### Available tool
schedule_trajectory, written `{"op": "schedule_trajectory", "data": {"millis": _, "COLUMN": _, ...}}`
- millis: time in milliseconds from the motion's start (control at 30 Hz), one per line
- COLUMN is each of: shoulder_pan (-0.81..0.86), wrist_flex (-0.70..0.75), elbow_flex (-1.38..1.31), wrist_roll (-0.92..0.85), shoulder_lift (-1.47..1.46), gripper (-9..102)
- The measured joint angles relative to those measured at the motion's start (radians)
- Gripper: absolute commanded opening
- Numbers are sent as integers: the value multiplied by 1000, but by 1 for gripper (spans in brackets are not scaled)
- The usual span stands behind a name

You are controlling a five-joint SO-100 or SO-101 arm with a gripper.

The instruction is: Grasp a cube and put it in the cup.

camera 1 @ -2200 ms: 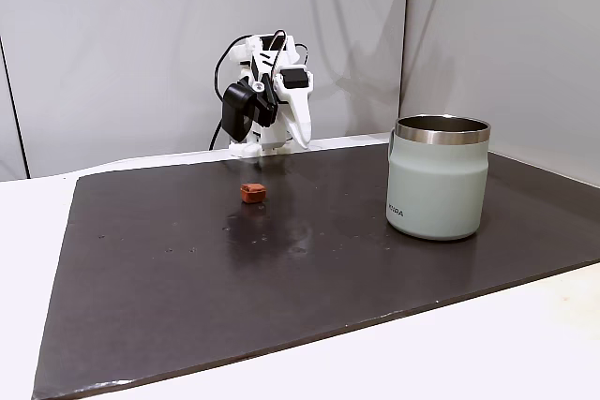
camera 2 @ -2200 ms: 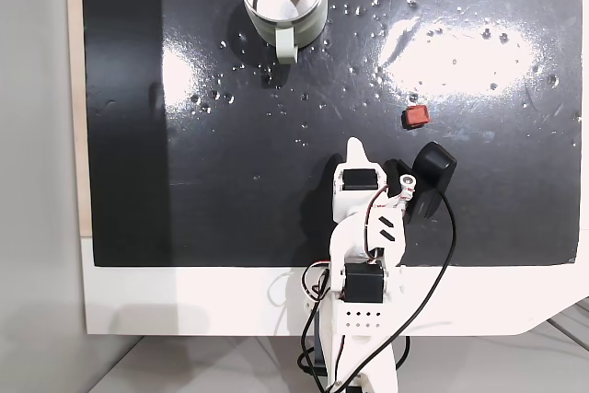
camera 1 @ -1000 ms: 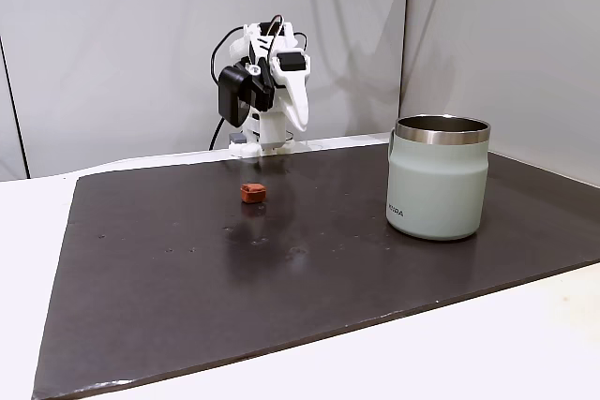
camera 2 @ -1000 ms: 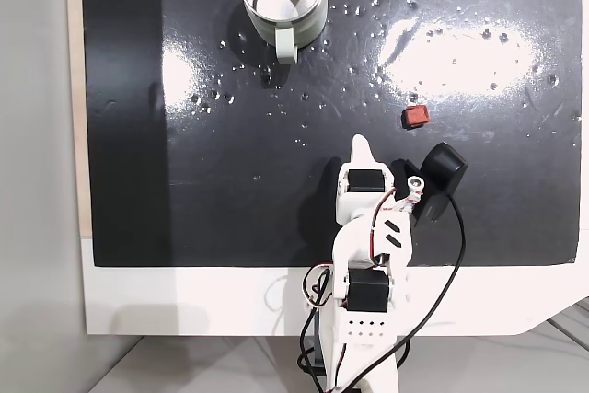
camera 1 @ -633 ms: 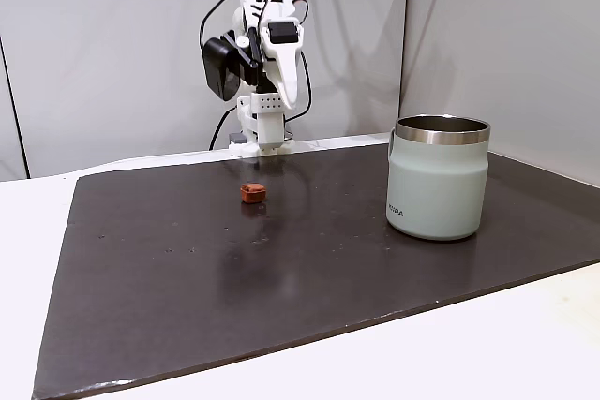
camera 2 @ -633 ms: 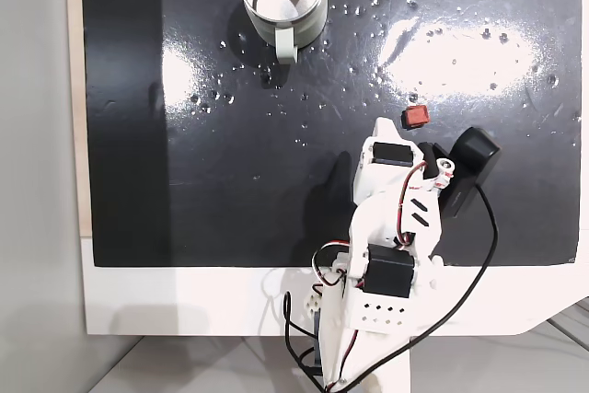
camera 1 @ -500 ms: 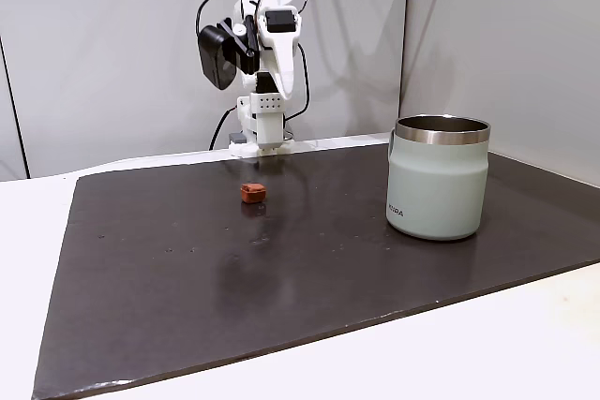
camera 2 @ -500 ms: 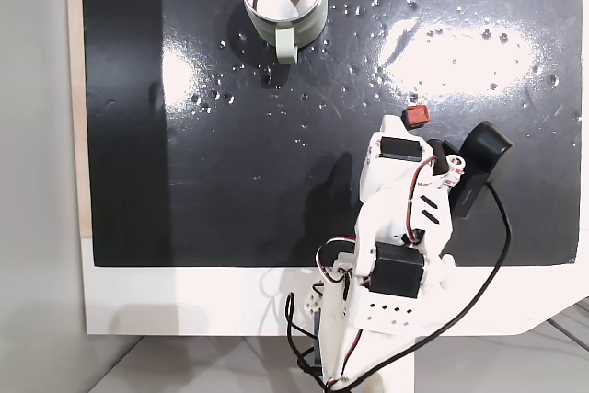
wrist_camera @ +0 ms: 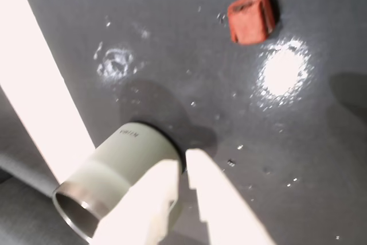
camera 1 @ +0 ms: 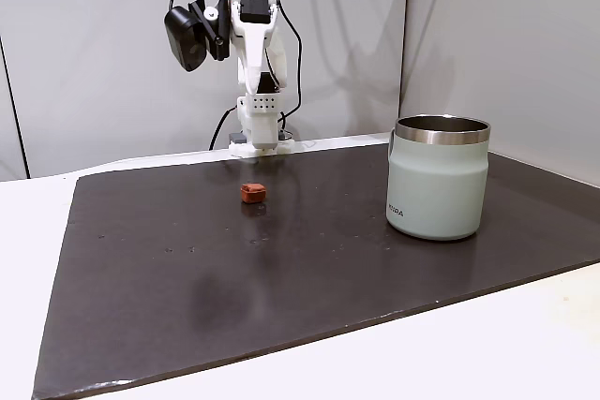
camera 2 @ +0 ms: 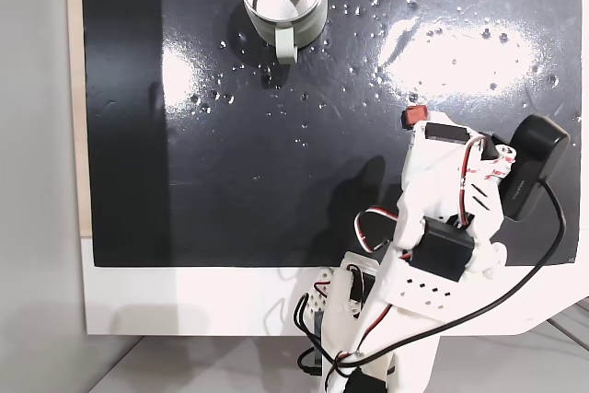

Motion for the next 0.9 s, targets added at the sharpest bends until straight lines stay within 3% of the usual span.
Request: {"op": "schedule_trajectory", "data": {"millis": 900, "shoulder_pan": 12, "wrist_flex": 127, "elbow_flex": -313, "wrist_roll": -94, "shoulder_lift": -652, "gripper": 0}}
